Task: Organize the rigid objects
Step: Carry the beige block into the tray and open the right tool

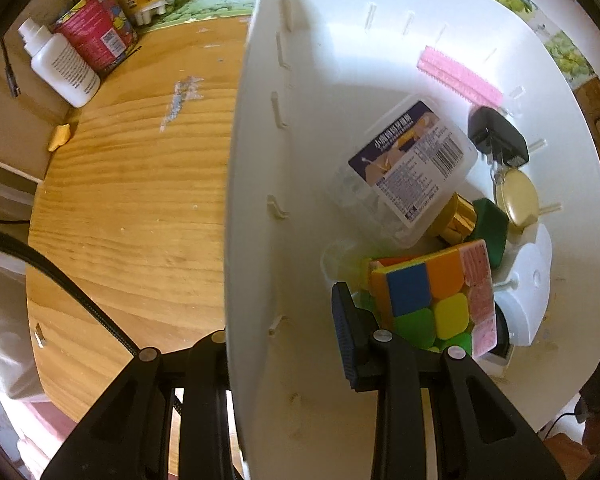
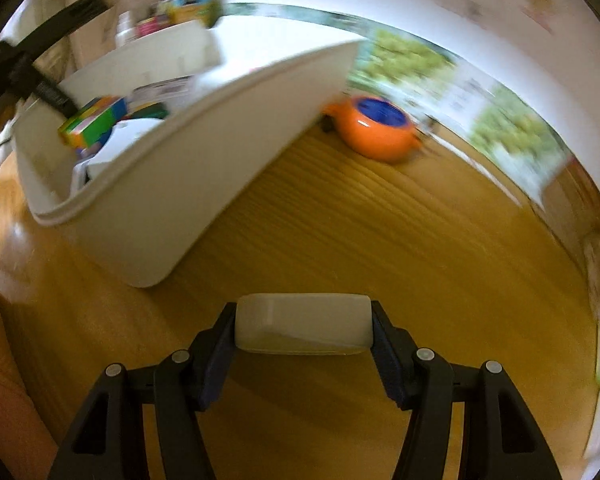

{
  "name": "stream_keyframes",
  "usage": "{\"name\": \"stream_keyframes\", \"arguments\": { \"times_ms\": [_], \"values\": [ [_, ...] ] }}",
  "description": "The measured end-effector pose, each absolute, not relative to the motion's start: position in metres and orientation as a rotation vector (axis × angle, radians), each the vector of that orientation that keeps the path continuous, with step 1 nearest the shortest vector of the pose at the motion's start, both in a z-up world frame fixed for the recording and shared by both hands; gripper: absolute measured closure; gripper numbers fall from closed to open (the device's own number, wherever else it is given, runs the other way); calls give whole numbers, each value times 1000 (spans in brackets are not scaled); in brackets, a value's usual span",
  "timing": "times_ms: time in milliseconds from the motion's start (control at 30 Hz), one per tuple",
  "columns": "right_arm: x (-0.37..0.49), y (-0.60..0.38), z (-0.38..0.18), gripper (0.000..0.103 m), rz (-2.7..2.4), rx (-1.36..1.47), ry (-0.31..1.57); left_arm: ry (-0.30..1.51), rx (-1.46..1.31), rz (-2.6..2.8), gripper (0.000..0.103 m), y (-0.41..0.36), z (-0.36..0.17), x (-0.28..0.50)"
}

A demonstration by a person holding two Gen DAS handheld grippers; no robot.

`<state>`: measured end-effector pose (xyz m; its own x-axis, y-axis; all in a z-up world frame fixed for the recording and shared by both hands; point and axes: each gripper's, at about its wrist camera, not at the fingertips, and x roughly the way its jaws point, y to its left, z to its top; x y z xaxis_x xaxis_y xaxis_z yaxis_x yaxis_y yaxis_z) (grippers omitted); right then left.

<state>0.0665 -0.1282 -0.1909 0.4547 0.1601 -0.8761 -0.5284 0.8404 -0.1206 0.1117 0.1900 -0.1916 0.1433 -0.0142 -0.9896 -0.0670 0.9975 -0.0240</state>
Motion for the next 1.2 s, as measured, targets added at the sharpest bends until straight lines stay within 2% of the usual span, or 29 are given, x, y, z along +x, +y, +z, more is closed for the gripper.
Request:
{"name": "stream_keyframes", "arguments": {
  "times_ms": [200, 567, 1200],
  "values": [
    [55, -148, -183, 40, 261, -291, 1034, 1462, 39, -27, 70, 180, -196, 110],
    [50, -149, -131, 40, 75, -228, 922, 1513, 152, -138, 70, 172, -208, 117],
    [64, -44, -84, 40, 241, -262, 752, 1512, 308, -266, 70, 157, -204, 145]
  ]
}}
